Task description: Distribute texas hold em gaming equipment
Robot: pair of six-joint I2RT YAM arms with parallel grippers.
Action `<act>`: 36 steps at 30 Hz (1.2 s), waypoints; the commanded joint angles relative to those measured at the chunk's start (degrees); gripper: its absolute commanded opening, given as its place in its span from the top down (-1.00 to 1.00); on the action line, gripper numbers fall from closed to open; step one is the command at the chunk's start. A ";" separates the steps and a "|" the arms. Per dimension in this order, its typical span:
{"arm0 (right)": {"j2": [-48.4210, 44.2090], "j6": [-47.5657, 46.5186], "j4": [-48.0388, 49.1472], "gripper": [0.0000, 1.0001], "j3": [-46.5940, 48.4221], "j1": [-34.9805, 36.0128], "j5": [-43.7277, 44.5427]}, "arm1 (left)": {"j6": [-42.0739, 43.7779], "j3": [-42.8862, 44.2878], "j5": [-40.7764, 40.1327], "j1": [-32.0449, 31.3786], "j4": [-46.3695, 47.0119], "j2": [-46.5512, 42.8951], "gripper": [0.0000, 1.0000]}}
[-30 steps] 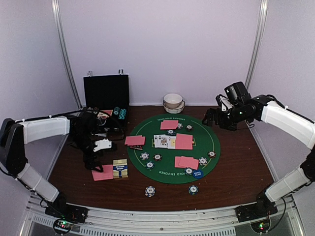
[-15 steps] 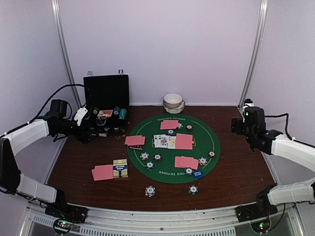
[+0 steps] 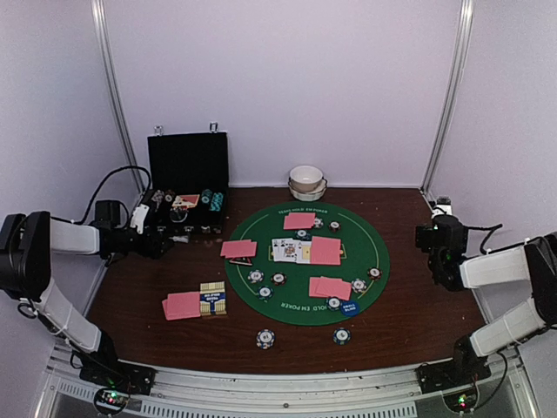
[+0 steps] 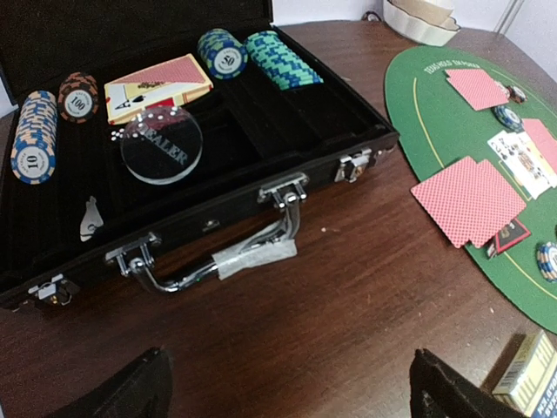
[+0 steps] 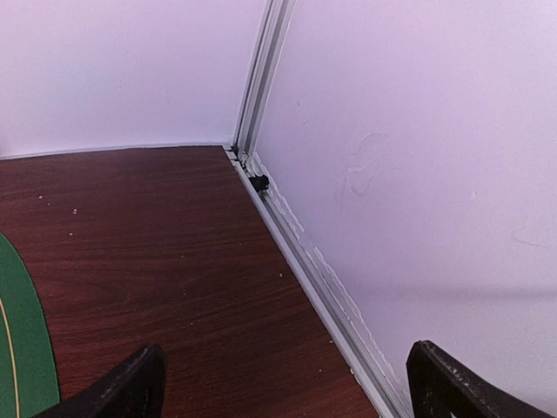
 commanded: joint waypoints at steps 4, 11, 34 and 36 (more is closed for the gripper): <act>4.56 -1.17 13.22 -0.99 -1.67 -1.90 -4.36 | -5.33 -3.51 -0.86 0.28 18.02 4.38 -0.95; 9.07 -1.89 18.29 -0.99 -1.96 -3.23 -9.12 | -8.23 -16.71 -8.13 0.28 37.12 -0.65 -0.95; 12.61 -0.08 20.77 -0.99 -1.89 -7.90 -18.02 | -8.37 -22.13 -6.71 0.28 50.30 2.39 -0.95; 12.70 0.16 19.81 -0.99 -1.43 -8.02 -18.32 | -8.38 -22.09 -6.72 0.28 50.31 2.39 -0.95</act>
